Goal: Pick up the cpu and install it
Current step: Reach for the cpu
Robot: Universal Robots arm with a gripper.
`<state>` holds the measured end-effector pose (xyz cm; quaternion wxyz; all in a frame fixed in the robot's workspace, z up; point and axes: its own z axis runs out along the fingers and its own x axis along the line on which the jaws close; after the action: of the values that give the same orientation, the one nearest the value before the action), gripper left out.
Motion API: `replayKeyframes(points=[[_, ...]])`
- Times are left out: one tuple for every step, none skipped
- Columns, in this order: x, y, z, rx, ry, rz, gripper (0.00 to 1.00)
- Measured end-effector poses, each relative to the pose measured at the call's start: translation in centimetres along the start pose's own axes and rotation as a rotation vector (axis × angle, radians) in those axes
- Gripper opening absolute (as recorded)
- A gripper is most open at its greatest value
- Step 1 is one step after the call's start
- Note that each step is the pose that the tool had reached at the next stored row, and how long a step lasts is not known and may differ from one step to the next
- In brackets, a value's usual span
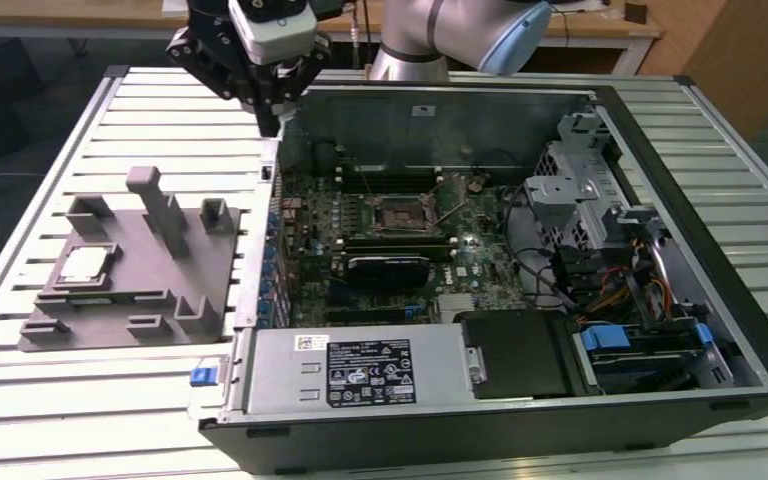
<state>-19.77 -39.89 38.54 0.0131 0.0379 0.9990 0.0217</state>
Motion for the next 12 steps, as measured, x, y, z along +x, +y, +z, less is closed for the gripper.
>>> replayKeyframes(points=[[0.11,-0.01,0.01,0.0,0.0,0.0,0.11],[0.22,-0.02,0.01,0.0001,0.0001,0.0,0.11],[0.33,-0.02,0.02,0.0,0.0,0.0,0.11],[0.45,-0.04,0.03,0.0,0.0,0.0,0.11],[0.57,-0.04,0.04,0.0,0.0,0.0,0.11],[0.69,-0.05,0.04,0.0,0.0001,0.0,0.11],[0.81,-0.06,0.05,0.0,0.0,0.0,0.11],[0.94,-0.07,0.06,0.0,0.0,0.0,0.11],[1.05,-0.08,0.06,-0.0001,0.0,0.0,0.11],[1.16,-0.09,0.07,0.0,0.0,0.0,0.11],[1.27,-0.1,0.07,0.0,0.0,0.0,0.11],[1.37,-0.11,0.08,0.0,0.0,0.0,0.11]])
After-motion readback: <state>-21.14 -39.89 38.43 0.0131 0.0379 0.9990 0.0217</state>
